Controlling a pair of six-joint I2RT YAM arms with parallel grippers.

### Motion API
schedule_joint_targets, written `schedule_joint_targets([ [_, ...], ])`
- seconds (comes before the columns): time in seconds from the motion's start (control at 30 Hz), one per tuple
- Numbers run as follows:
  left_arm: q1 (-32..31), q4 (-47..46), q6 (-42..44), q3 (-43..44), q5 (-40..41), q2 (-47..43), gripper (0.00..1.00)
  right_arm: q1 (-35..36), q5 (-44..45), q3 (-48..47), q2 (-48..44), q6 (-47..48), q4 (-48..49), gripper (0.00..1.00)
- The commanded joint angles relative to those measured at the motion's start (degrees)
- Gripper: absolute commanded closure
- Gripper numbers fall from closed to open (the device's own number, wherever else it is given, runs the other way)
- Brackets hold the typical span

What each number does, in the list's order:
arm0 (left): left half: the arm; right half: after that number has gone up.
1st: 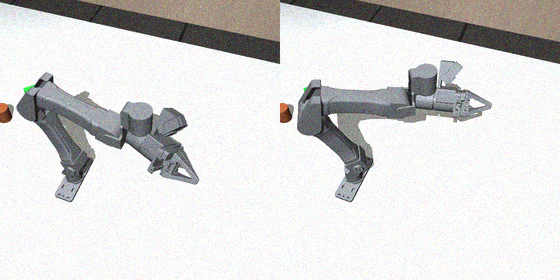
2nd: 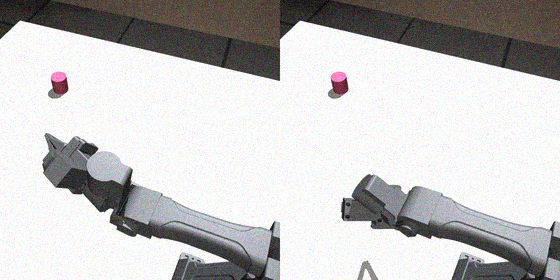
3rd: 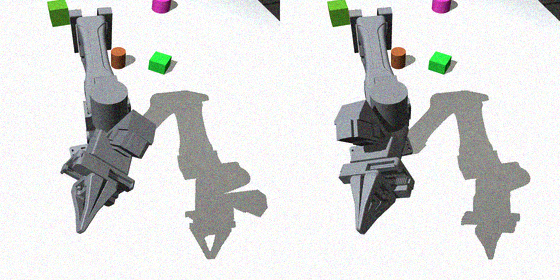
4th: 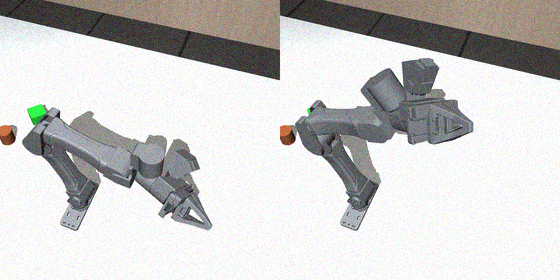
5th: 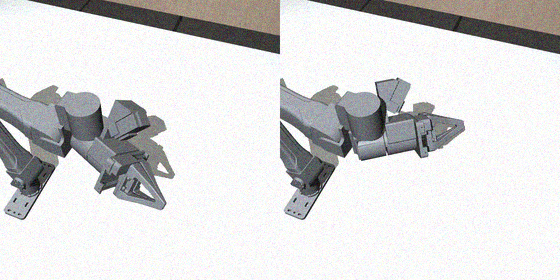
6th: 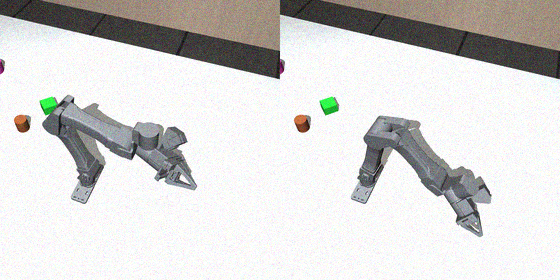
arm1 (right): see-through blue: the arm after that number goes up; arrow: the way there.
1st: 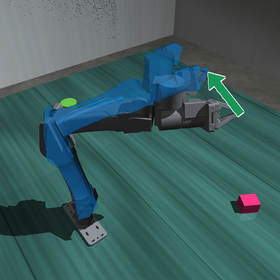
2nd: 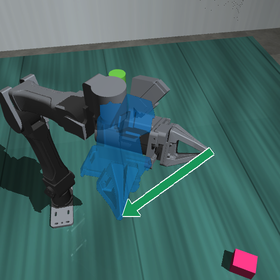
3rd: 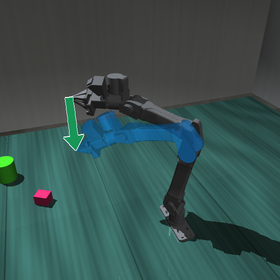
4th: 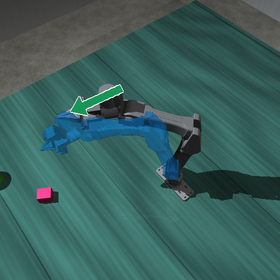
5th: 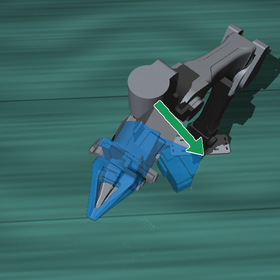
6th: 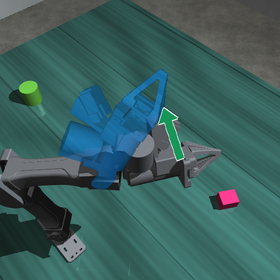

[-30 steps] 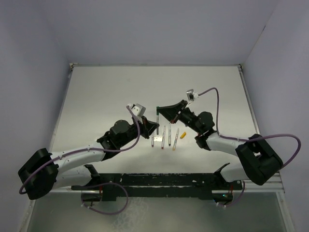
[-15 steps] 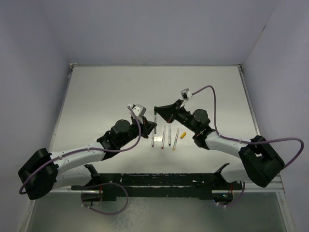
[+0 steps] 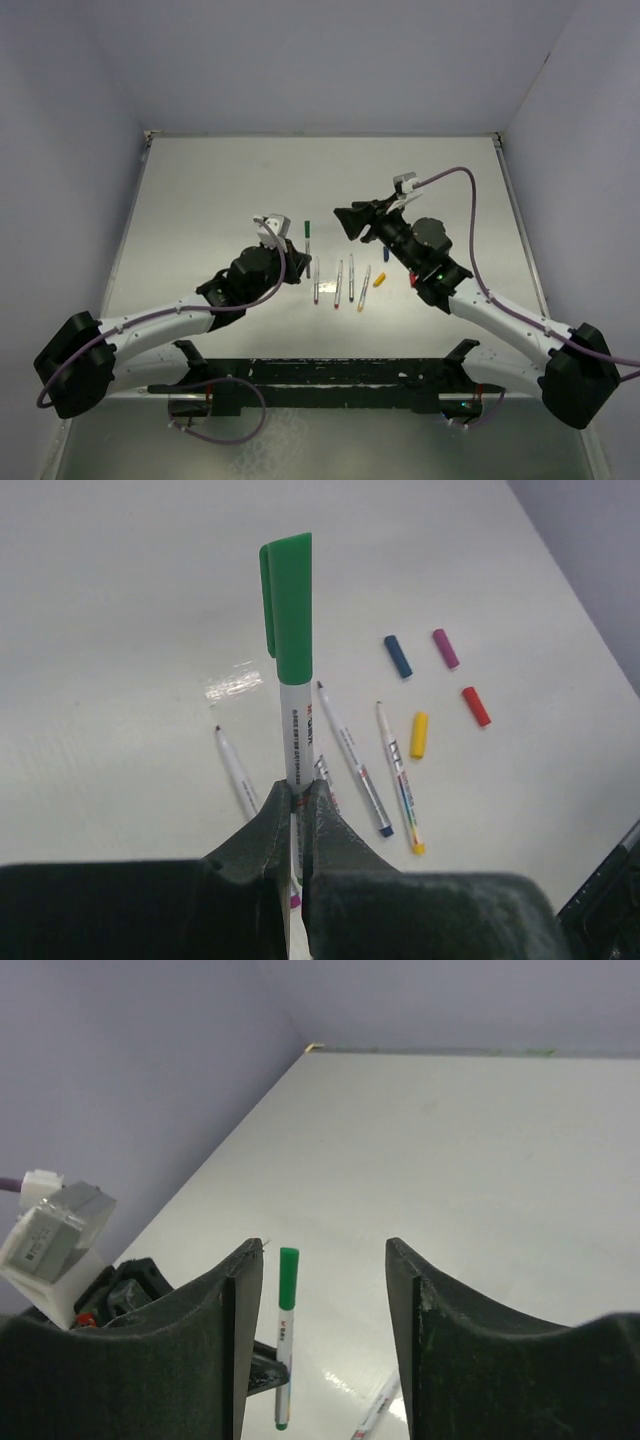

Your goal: Insert the pens into the pen caps

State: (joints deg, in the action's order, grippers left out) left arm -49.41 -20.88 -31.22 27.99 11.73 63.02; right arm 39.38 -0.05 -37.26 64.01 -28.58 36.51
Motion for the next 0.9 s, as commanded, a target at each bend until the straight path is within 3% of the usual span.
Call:
schedule_joint_targets([
  [0.0,3.37,7.87,-5.81,0.88,4.81,0.97,1.00,0.04,11.27,-2.12,-4.43,4.98,-4.60,0.39],
  [0.07,6.36,9.04,-6.52,1.02,3.74,2.17,1.00,0.03,13.81,-1.83,-5.12,5.16,-6.11,0.24],
  [0.17,10.09,11.27,-6.16,2.36,3.79,4.66,1.00,-0.06,15.69,-0.90,-5.47,5.36,-7.22,0.18],
  [0.4,13.52,18.99,-2.29,11.85,6.90,15.38,1.00,-0.19,19.72,0.94,-4.62,2.92,-11.46,0.16],
  [0.63,20.99,19.19,-1.33,16.70,0.16,25.42,0.96,-0.28,23.02,1.55,-4.88,2.40,-15.38,0.16],
  [0.87,23.12,20.56,0.07,21.24,-1.89,33.91,0.92,-0.30,23.87,3.66,-6.08,1.24,-15.92,0.18],
])
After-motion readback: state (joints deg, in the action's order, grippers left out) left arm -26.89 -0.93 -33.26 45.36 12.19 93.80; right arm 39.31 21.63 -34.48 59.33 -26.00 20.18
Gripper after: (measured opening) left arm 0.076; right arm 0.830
